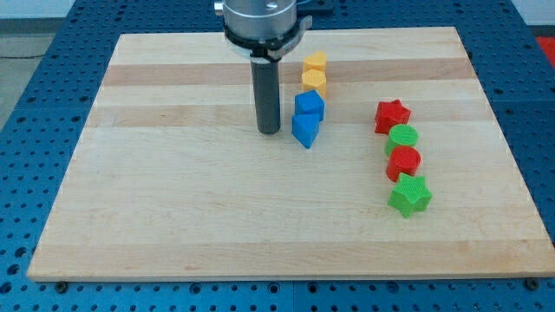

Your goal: Place the arm right to the yellow hexagon

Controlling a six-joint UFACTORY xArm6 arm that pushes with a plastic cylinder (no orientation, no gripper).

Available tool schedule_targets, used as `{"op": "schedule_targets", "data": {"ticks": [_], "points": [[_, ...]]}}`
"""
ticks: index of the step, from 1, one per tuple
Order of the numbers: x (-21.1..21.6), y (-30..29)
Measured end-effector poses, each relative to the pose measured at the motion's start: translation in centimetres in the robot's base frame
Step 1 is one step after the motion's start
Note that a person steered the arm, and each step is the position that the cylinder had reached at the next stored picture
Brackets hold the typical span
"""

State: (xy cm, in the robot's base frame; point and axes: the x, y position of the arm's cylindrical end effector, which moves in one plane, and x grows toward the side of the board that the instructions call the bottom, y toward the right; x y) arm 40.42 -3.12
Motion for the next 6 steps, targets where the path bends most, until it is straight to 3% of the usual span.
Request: {"op": "schedule_targets", "data": {"ticks": [4, 6], "points": [[-17.6, 0.4], [-18.4, 8.8]]}}
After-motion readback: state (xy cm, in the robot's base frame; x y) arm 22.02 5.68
